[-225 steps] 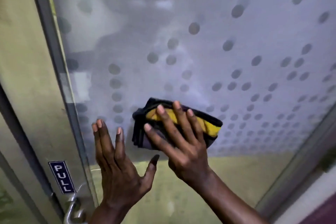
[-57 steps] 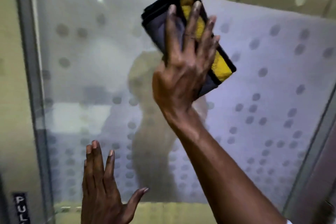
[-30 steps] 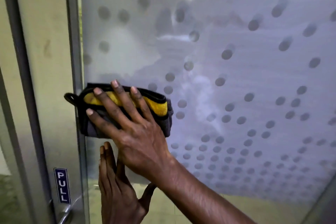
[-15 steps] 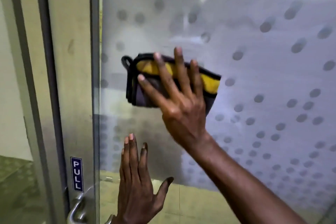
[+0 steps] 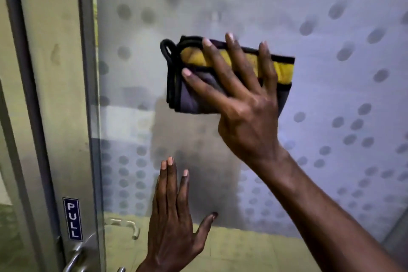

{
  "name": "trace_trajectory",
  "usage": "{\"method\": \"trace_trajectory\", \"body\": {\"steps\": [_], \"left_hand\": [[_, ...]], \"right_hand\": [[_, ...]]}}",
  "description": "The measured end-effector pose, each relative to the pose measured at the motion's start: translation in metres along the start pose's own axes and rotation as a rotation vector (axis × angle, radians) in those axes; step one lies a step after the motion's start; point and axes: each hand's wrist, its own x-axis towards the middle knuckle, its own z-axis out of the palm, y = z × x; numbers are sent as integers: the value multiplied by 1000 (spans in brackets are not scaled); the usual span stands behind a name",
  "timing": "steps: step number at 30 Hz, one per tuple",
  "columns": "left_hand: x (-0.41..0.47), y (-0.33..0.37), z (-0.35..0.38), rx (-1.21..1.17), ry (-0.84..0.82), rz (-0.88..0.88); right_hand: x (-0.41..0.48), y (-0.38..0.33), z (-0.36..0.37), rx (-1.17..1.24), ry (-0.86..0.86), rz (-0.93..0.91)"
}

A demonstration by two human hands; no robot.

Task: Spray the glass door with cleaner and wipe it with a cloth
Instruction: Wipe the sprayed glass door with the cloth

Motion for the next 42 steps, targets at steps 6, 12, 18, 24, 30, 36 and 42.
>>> {"method": "trace_trajectory", "body": {"steps": [6,12,18,24,30,36,42], "left_hand": [[-8,12,1,-28,25,-57],[-18,30,10,-35,-24,-47],[-19,25,23,16,12,-4],[-16,43,27,5,35,-18],[6,76,35,-83,-5,47],[8,78,39,-50,13,56],[4,98,43,-76,12,92]], "right_hand": [[-123,-41,-13,60,-186,81],[-171,-43,-19,45,-245,85],[-127,7,-25,-13,-153,11],[-14,113,-36,-154,61,84],[8,135,-46,-86,67,98],[-93,90,-56,27,-95,54],[-242,33,-62,56,-271,152]]}}
